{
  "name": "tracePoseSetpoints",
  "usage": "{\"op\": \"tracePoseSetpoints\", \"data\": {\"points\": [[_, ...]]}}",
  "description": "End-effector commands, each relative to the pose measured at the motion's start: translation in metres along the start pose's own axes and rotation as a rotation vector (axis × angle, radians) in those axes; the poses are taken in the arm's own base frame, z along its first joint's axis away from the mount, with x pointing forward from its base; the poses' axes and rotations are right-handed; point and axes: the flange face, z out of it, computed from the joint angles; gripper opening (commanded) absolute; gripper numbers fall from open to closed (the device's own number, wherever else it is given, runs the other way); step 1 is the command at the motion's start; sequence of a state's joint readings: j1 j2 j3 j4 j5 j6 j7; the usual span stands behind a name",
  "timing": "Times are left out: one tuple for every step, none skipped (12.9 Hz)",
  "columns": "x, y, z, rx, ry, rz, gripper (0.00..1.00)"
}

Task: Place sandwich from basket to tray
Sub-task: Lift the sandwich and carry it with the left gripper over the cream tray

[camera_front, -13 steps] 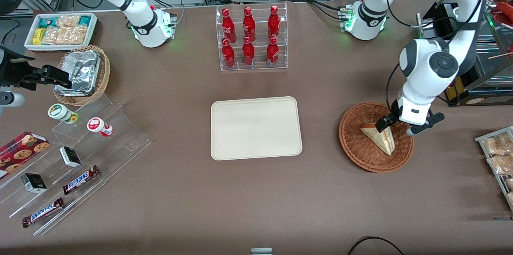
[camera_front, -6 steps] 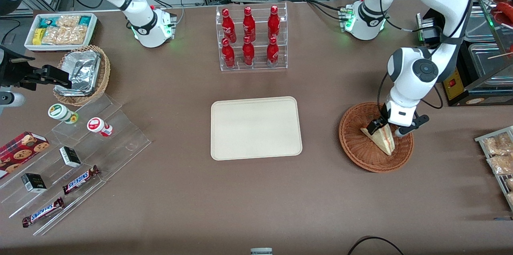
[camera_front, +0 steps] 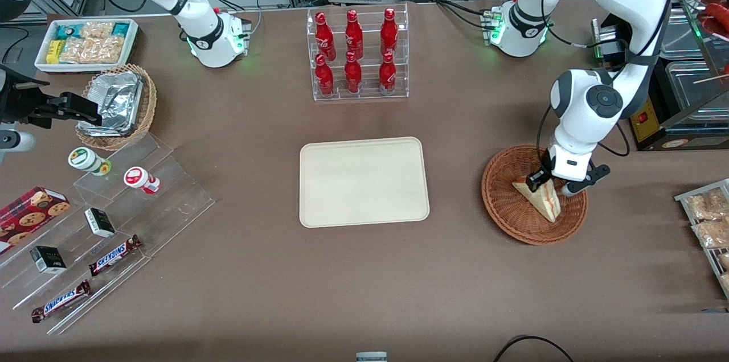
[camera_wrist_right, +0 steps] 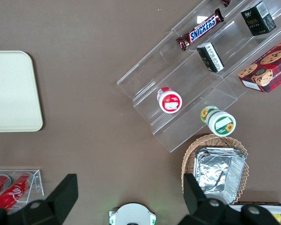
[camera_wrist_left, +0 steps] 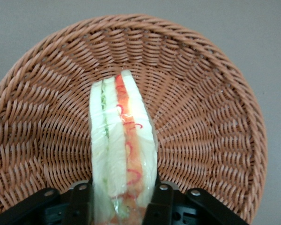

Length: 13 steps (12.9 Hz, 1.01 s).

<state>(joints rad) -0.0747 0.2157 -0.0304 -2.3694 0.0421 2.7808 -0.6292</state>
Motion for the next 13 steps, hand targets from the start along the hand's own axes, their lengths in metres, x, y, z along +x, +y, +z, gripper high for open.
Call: {"op": "tracePoseSetpoints", "data": {"points": [[0.005,0.015,-0.038,0.008,0.003,0.023,0.0],[0.004,0.032,-0.058,0.019,-0.018,0.049,0.0],[0.008,0.049,-0.075,0.045,-0.055,0.069,0.0],[0.01,0.067,-0.091,0.068,-0.088,0.087,0.0],[0.007,0.092,-0.11,0.079,-0.112,0.118,0.0],[0.002,0.117,-0.127,0.081,-0.128,0.151,0.0],[-0.006,0.135,-0.136,0.083,-0.142,0.166,0.0],[-0.018,0.159,-0.143,0.067,-0.144,0.197,0.0],[-0.033,0.18,-0.143,0.055,-0.151,0.219,0.0],[-0.054,0.204,-0.141,0.046,-0.156,0.239,0.0],[-0.073,0.231,-0.143,0.028,-0.157,0.268,0.0],[-0.089,0.256,-0.139,0.015,-0.167,0.28,0.0],[-0.11,0.283,-0.137,0.004,-0.169,0.299,0.0]]}}
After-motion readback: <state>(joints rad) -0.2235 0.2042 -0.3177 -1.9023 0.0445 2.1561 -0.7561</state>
